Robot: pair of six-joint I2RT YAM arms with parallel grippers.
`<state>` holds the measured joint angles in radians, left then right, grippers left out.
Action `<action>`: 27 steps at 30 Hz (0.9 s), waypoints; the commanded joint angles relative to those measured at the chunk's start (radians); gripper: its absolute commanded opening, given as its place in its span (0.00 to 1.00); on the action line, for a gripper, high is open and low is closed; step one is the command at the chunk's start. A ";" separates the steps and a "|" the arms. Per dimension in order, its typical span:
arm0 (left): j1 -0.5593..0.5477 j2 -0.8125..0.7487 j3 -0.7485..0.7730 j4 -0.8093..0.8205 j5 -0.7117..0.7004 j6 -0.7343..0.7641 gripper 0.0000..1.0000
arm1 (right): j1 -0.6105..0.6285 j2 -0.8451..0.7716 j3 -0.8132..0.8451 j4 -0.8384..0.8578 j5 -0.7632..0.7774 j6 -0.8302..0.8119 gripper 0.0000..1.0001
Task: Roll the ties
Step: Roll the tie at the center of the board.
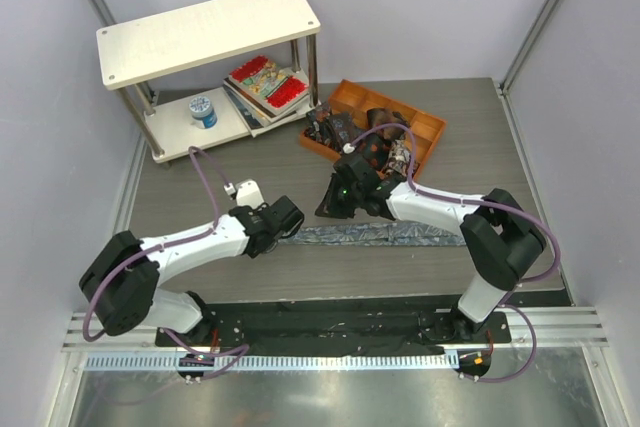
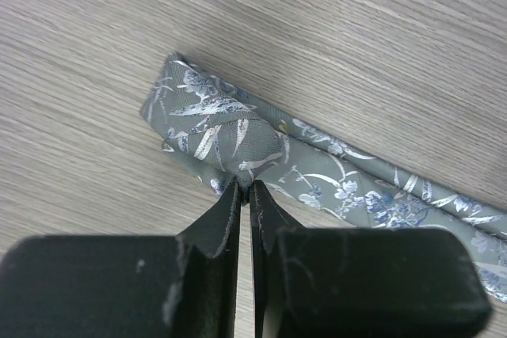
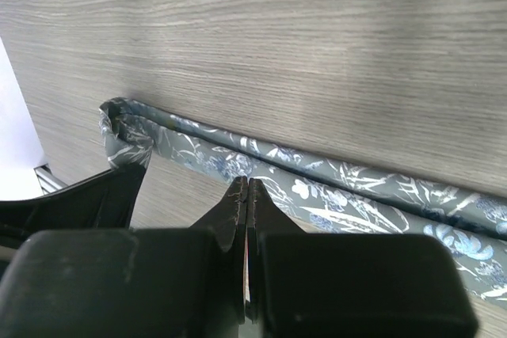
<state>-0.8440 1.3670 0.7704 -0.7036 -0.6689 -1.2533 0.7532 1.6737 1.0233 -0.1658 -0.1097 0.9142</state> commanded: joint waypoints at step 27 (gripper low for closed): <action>-0.093 -0.025 0.141 -0.057 -0.070 -0.041 0.52 | -0.018 -0.181 -0.131 0.160 0.044 0.023 0.01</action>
<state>-0.9321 1.4319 0.8688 -0.6937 -0.6727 -1.3205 0.7372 1.5227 0.8970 -0.0658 -0.0814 0.9260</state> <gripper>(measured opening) 0.512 0.017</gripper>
